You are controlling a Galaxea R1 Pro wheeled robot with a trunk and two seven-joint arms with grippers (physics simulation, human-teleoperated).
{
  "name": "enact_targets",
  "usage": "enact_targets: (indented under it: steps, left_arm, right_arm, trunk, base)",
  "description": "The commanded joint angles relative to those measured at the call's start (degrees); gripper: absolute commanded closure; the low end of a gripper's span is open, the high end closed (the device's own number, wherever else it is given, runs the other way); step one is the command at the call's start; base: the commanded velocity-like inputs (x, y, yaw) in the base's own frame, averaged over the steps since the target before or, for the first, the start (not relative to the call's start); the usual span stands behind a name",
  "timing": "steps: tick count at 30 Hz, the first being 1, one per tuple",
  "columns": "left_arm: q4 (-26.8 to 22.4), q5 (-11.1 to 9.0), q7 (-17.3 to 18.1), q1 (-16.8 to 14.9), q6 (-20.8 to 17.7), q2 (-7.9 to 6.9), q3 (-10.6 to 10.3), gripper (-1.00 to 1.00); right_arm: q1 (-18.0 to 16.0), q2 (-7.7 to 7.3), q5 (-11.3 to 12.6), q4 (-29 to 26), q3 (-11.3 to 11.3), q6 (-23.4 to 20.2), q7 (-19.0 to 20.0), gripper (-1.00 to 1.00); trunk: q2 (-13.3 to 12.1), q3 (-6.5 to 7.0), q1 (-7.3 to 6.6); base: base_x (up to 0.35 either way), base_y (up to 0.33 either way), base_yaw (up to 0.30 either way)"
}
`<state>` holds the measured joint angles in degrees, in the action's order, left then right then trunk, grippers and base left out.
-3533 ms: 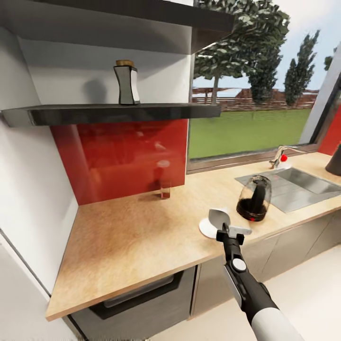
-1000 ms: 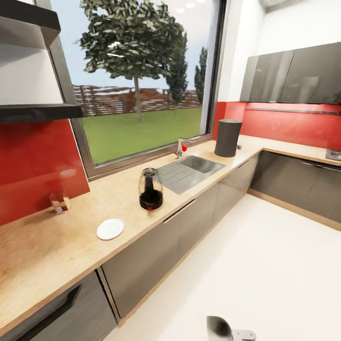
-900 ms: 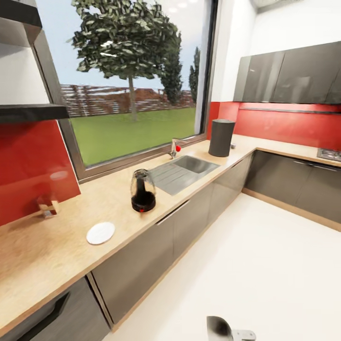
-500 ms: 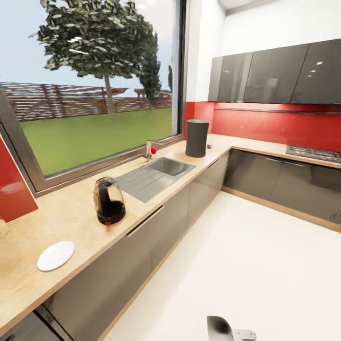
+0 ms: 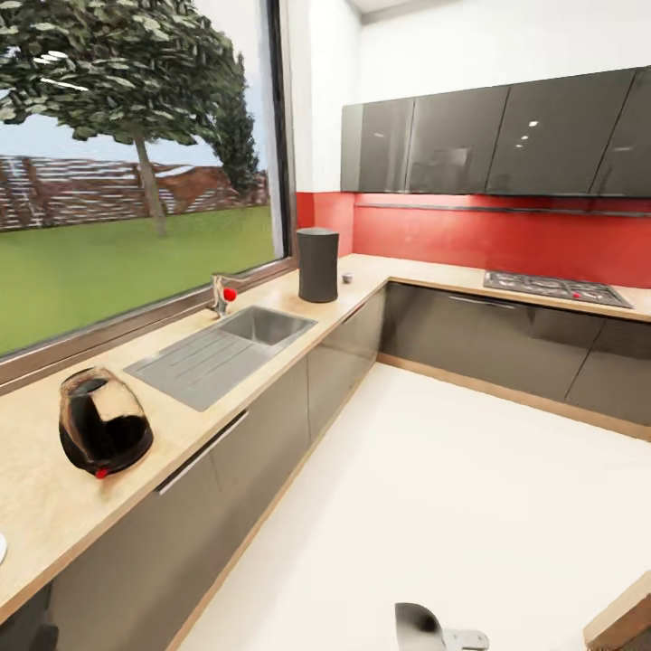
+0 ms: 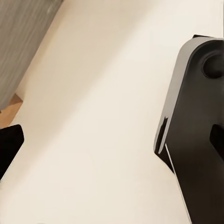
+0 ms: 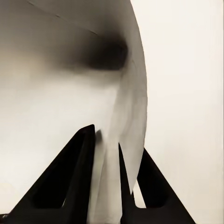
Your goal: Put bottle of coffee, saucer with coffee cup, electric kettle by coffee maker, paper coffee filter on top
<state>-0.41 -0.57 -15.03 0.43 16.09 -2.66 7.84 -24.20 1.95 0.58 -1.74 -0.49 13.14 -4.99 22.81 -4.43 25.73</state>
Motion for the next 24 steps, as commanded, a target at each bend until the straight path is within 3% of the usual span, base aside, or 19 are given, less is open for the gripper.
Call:
enact_targets:
  steps: [1, 7, 15, 24]
  left_arm:
    - [-0.05, -0.05, 0.01, 0.01, 0.17, -0.02, 0.27, -1.0]
    - [-0.11, -0.05, 0.01, 0.01, 0.17, -0.06, 0.27, -1.0]
    - [-0.11, -0.05, 0.01, 0.01, 0.22, -0.17, 0.25, -1.0]
    - [-0.11, -0.05, 0.01, 0.01, 0.17, -0.15, 0.26, -1.0]
  right_arm:
    - [-0.06, 0.03, 0.21, 0.07, -0.04, 0.22, -0.02, 1.0]
    - [-0.06, 0.07, 0.21, 0.08, -0.04, 0.22, -0.02, 1.0]
    - [-0.06, 0.07, 0.18, 0.1, -0.04, 0.22, -0.02, 1.0]
    - [-0.06, -0.36, -0.29, 0.16, 0.21, 0.22, 0.2, 1.0]
  trunk:
    - [0.11, -0.16, 0.06]
    - [0.11, -0.48, 0.06]
    - [0.11, -0.91, 0.06]
    - [0.11, -0.96, 0.06]
  base:
    - [0.245, -0.235, -0.272]
    - [0.27, -0.202, -0.265]
    - [0.332, -0.025, -0.251]
    - [0.338, -0.042, -0.025]
